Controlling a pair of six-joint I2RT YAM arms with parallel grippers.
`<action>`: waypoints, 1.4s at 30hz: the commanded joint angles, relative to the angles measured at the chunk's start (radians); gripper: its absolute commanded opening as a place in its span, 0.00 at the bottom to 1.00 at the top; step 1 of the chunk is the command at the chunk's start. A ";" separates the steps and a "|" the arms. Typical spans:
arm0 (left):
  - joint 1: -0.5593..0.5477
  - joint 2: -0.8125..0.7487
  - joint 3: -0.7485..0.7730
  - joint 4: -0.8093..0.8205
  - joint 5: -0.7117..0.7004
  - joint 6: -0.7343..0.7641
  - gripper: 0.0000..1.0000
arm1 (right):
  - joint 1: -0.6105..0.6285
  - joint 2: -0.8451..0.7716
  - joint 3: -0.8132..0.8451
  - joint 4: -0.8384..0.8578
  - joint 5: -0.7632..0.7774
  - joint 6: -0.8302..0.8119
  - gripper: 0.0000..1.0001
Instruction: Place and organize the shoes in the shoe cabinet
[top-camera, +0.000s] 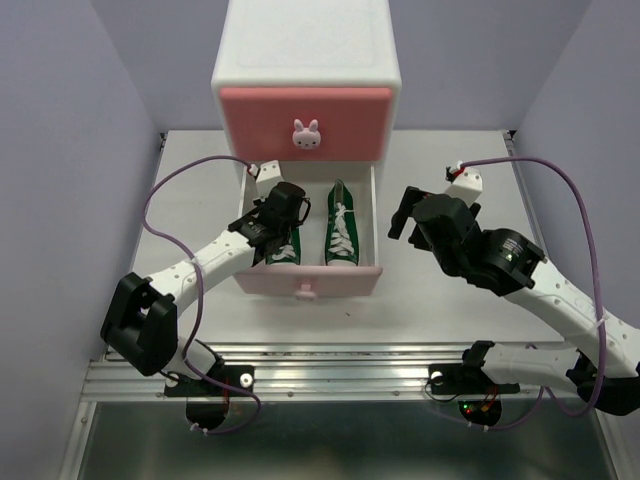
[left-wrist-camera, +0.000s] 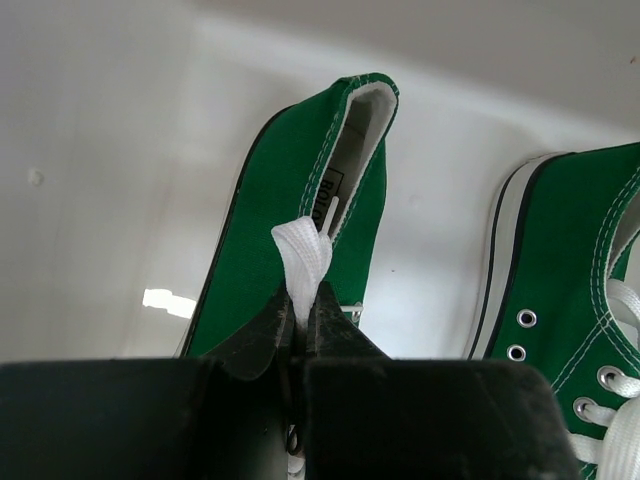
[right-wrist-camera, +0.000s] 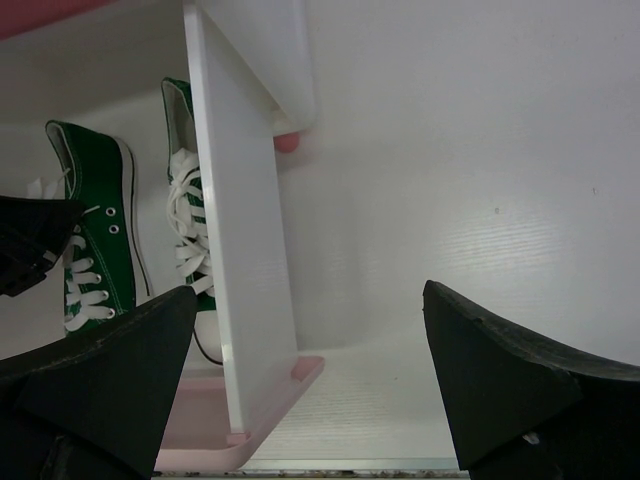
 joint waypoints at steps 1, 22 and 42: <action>-0.005 -0.014 0.017 0.082 -0.027 0.009 0.00 | -0.005 -0.017 -0.011 0.034 0.037 -0.003 1.00; -0.005 -0.112 0.217 -0.042 0.033 0.045 0.81 | -0.005 -0.007 -0.014 0.035 0.031 0.022 1.00; -0.029 -0.446 0.317 -0.306 0.295 -0.132 0.99 | -0.005 0.135 0.090 0.153 -0.032 0.011 1.00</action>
